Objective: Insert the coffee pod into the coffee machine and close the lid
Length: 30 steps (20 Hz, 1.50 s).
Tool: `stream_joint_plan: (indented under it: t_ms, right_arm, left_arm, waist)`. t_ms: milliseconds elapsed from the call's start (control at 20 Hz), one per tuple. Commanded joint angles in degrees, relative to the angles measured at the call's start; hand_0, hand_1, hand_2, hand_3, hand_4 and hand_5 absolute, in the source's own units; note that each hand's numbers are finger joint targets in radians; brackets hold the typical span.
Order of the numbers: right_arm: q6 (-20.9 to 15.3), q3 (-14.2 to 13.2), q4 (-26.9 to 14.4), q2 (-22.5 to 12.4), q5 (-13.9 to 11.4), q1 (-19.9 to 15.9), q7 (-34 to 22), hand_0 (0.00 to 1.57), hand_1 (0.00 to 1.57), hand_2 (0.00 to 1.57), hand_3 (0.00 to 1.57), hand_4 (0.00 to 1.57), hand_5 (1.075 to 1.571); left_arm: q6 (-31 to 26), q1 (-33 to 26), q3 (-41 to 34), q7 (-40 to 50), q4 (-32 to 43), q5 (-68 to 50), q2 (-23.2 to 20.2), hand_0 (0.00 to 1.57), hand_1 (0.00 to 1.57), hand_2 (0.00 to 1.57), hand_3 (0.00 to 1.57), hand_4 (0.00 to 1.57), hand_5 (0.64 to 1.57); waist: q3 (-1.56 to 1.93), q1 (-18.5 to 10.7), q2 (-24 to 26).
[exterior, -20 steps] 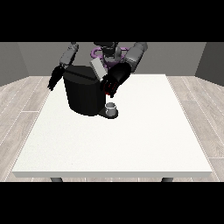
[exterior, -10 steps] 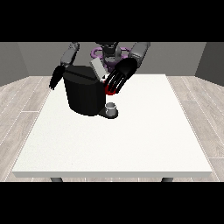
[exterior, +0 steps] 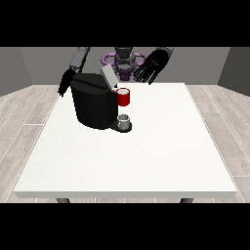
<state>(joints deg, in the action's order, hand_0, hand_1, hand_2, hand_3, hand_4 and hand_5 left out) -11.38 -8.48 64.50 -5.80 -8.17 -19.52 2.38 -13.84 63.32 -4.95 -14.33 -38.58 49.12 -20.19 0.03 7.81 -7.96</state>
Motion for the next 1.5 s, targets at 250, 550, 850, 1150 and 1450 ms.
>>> stream_joint_plan:
  t_ms: [250, 550, 850, 1150, 1450]
  right_arm:
    - [-1.3, -2.4, -2.3, -0.1, 0.9, 7.3, 1.1, 0.00, 0.00, 0.00, 0.00, 0.00, 1.571]
    - [0.8, 0.2, 0.4, 2.1, 1.1, 15.3, 1.4, 0.00, 0.00, 0.00, 0.00, 0.00, 1.571]
    - [7.3, 3.5, 7.1, 1.8, 3.7, 9.1, -2.3, 0.00, 0.00, 0.00, 0.00, 0.00, 1.571]
    - [11.2, 4.0, 9.4, -2.6, 3.4, 3.5, -3.7, 0.00, 0.00, 0.00, 0.00, 0.15, 1.571]
    - [11.8, 0.9, 10.5, -5.0, 5.2, 0.3, -7.1, 0.00, 0.00, 0.00, 0.00, 0.00, 1.571]
  left_arm:
    - [-0.6, -13.9, -17.2, -4.3, 0.2, -23.3, 15.9, 0.00, 0.00, 0.00, 0.00, 0.41, 1.571]
    - [-1.4, -30.0, -16.1, -7.1, 1.3, -25.2, 20.0, 0.00, 0.00, 0.00, 0.00, 0.42, 1.571]
    - [-1.8, -31.6, -16.3, -2.5, -0.1, -25.9, 19.5, 0.00, 0.00, 0.00, 0.00, 0.39, 1.571]
    - [-2.6, -34.2, -15.1, -0.4, -1.9, -31.7, 20.1, 0.00, 0.00, 0.00, 0.00, 0.37, 1.571]
    - [-7.3, -40.6, -12.4, -1.1, -12.8, -32.9, 18.9, 0.00, 0.00, 0.00, 0.00, 0.40, 1.571]
  waist:
    - [-0.26, -10.3, 11.5]
    - [-0.06, -11.1, 23.3]
    - [-0.04, -12.3, 25.9]
    - [-0.03, -14.6, 26.3]
    - [-0.02, -17.2, 22.3]
